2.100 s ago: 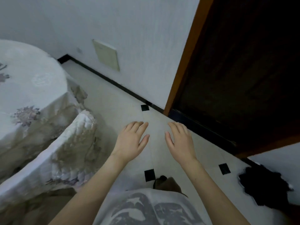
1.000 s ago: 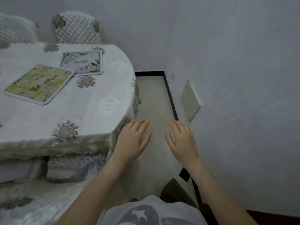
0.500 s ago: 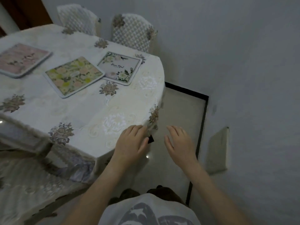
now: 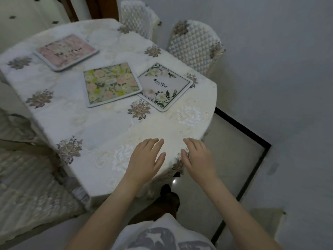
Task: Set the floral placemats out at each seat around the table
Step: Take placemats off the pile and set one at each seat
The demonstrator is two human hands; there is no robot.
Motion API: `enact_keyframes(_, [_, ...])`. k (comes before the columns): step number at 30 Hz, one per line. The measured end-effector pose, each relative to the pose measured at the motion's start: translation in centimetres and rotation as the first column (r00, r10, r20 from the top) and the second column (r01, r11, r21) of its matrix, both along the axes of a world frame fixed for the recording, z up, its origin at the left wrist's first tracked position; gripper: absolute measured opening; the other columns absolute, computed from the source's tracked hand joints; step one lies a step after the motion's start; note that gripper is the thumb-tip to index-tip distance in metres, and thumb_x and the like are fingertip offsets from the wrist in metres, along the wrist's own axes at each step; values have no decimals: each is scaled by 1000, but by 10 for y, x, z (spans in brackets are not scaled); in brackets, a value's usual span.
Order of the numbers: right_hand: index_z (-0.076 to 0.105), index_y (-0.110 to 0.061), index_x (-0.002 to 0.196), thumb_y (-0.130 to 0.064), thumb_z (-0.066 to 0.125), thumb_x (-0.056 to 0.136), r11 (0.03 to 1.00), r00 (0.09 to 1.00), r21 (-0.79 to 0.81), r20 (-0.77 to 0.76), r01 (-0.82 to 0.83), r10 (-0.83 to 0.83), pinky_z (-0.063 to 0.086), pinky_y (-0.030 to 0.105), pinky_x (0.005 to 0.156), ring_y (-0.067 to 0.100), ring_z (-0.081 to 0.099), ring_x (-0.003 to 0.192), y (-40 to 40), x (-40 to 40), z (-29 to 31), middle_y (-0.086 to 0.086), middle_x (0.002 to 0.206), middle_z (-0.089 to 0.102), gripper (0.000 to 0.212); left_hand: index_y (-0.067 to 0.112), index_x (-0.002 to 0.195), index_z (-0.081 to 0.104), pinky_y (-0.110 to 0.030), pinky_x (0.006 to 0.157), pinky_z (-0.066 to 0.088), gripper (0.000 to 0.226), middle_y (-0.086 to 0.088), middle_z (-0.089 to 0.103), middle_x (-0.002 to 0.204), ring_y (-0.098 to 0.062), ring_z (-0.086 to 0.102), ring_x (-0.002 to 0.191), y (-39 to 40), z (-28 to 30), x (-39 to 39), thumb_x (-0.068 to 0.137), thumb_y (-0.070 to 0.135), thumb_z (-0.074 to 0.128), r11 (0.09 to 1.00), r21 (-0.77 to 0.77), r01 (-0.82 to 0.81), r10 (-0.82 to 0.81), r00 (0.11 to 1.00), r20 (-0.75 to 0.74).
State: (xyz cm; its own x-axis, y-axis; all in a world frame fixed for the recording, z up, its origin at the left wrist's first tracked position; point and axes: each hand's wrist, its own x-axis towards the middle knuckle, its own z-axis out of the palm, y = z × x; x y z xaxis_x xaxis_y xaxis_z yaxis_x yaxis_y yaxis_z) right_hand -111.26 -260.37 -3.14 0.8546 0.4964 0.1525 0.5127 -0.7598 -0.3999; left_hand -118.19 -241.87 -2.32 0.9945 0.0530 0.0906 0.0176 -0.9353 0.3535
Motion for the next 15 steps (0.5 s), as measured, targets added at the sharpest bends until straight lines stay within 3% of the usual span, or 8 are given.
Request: enact_keyframes(15, [56, -5, 125, -22, 50, 94, 979, 978, -1, 34, -205, 205, 45, 44, 98, 29, 54, 117, 62, 211, 22, 13, 124, 61, 36, 12, 131, 52, -40, 94, 44, 49, -7, 60, 125, -26, 52, 117, 45, 16, 176, 94, 38, 34, 980, -8, -201, 201, 979, 39])
